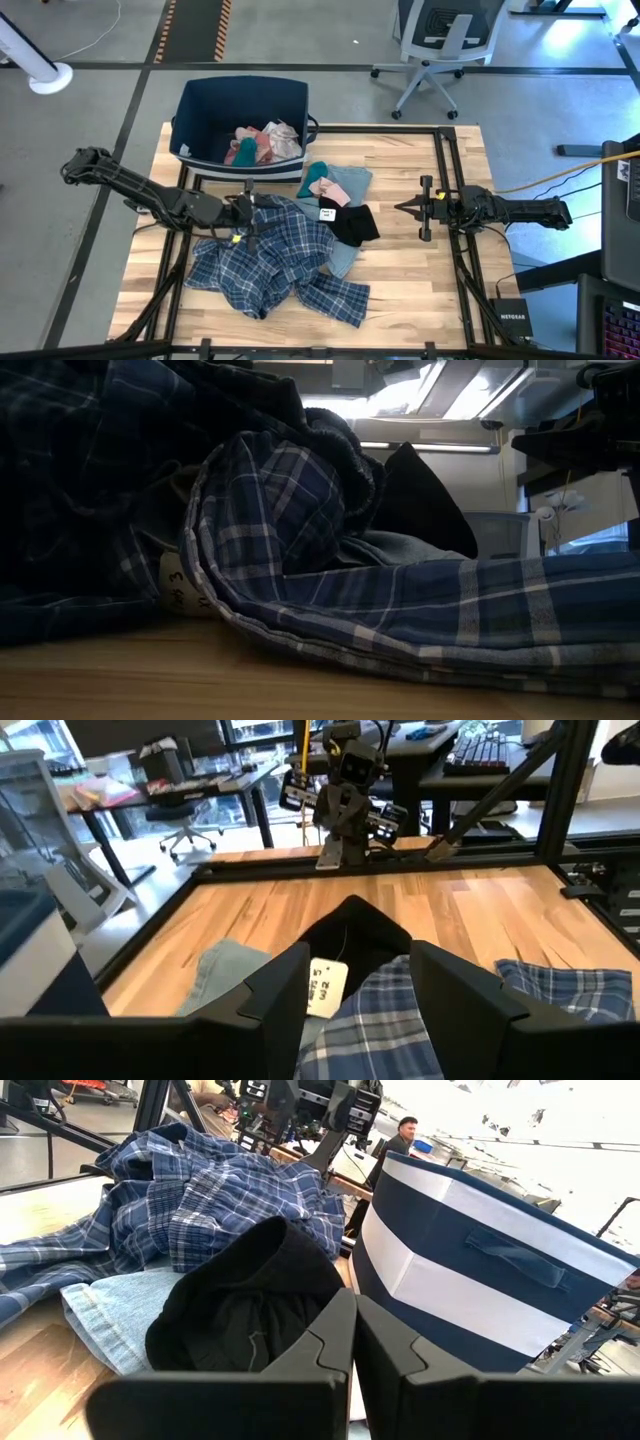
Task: Sort clothes
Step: Put the black short pants into the blue laundry bin
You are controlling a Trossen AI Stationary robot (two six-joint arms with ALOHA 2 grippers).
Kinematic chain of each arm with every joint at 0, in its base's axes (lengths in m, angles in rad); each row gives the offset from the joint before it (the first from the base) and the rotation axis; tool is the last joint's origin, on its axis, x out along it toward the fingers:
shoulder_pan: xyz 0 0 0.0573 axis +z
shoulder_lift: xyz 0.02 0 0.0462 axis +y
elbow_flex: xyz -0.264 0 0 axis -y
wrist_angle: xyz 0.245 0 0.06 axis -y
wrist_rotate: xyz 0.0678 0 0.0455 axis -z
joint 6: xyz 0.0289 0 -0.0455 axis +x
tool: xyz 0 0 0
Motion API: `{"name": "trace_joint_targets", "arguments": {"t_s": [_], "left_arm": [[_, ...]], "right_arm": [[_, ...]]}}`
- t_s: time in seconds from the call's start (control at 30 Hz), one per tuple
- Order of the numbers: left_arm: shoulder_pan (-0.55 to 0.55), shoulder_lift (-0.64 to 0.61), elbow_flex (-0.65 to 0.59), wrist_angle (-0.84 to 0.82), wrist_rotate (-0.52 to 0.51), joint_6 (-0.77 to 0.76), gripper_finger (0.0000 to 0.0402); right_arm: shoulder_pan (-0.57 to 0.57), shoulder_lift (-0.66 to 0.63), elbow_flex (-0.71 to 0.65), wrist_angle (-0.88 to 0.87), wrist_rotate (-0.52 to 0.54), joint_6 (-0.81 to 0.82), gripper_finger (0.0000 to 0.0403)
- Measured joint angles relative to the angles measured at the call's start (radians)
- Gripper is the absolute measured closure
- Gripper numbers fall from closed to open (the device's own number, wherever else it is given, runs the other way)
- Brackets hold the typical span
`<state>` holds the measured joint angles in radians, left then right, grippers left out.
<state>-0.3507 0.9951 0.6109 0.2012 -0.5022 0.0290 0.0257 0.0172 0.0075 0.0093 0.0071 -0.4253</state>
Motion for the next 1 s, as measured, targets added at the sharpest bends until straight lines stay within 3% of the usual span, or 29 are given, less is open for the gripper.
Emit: {"name": "trace_joint_targets", "arguments": {"t_s": [0.23, 0.47, 0.73, 0.83, 1.0], "left_arm": [[-0.001, 0.0, 0.0, -0.027, 0.0, -0.005, 0.0233], [-0.002, 0.0, 0.0, -0.033, 0.0, -0.034, 0.0233], [-0.012, 0.0, 0.0, -0.073, 0.001, -0.12, 0.0233], [-0.011, 0.0, 0.0, -0.07, 0.0, -0.135, 0.0233], [-0.012, 0.001, 0.0, -0.005, 0.001, -0.135, 0.0233]], "right_arm": [[0.0, 0.0, 0.0, 0.005, 0.0, 0.028, 0.0386], [0.0, 0.0, 0.0, 0.132, 0.0, 0.04, 0.0386], [0.0, 0.0, 0.0, 0.468, 0.008, 0.164, 0.0386], [0.001, 0.0, 0.006, 0.569, -0.06, 0.156, 0.0386], [0.001, 0.038, 0.064, 0.504, -0.139, 0.188, 0.0388]]}}
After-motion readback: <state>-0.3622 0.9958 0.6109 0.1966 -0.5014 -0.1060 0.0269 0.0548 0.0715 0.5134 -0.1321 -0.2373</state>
